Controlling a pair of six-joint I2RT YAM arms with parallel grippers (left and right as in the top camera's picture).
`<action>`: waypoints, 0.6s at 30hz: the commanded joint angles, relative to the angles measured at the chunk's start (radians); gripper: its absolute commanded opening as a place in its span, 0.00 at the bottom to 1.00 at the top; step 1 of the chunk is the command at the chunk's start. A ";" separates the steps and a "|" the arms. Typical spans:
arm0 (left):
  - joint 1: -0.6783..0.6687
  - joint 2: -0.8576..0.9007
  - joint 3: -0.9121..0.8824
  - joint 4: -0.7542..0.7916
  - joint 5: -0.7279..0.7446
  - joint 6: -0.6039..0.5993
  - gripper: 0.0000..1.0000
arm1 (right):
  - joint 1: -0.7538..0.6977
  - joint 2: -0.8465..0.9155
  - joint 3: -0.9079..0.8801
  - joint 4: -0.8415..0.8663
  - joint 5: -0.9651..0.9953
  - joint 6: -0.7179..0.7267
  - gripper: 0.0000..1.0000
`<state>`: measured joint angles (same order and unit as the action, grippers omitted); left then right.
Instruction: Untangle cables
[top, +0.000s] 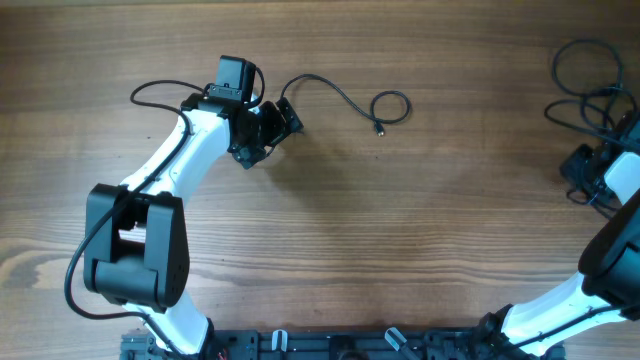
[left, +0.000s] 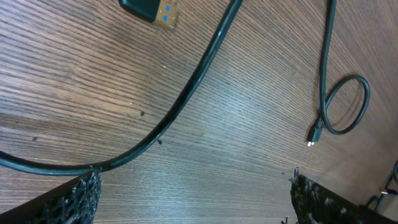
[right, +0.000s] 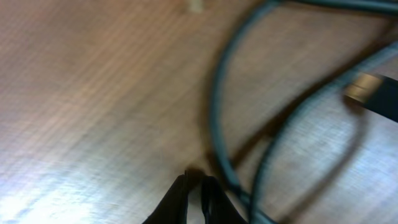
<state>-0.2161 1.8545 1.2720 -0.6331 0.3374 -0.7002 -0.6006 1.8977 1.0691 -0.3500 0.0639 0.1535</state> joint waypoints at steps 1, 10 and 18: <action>-0.002 -0.022 0.007 0.001 -0.022 0.016 1.00 | 0.016 0.079 -0.047 0.000 -0.325 0.003 0.13; -0.002 -0.022 0.007 0.008 -0.021 0.016 1.00 | 0.139 0.079 -0.047 0.055 -0.588 0.053 0.33; -0.002 -0.022 0.007 0.008 -0.022 0.016 1.00 | 0.362 0.079 -0.047 0.176 -0.584 0.220 0.40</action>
<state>-0.2161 1.8545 1.2720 -0.6289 0.3332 -0.7002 -0.3260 1.9366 1.0454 -0.2104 -0.4999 0.2672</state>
